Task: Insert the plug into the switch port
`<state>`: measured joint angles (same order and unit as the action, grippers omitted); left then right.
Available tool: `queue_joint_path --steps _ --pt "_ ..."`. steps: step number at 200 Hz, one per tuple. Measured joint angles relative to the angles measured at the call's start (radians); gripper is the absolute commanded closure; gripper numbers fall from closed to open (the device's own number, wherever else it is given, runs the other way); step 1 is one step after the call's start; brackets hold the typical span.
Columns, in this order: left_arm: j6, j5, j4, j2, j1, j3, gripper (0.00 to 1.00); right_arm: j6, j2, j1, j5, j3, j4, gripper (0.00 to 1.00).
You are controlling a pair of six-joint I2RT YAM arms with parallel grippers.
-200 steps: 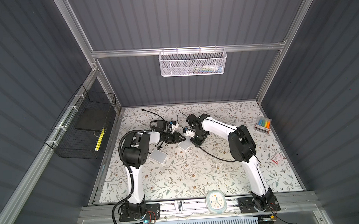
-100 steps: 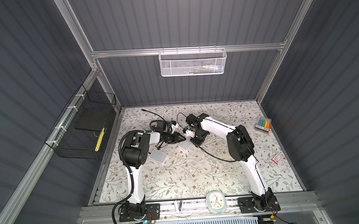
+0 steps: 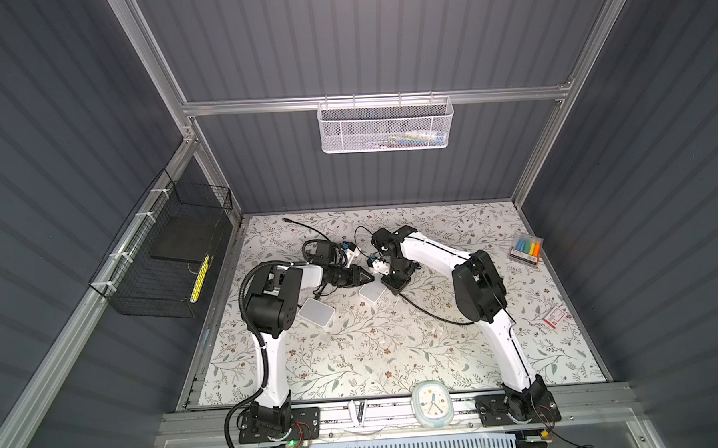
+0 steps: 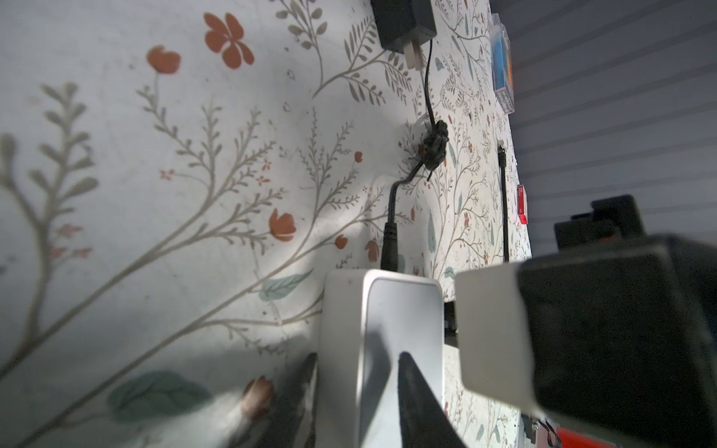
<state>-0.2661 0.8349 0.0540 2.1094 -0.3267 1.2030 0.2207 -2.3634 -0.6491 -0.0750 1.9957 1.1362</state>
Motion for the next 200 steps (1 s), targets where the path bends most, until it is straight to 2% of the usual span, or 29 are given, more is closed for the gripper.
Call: queue_joint_path --steps 200 --pt "0.038 -0.039 0.003 0.000 -0.023 0.008 0.68 -0.031 -0.009 -0.014 -0.007 0.021 0.034 1.00"
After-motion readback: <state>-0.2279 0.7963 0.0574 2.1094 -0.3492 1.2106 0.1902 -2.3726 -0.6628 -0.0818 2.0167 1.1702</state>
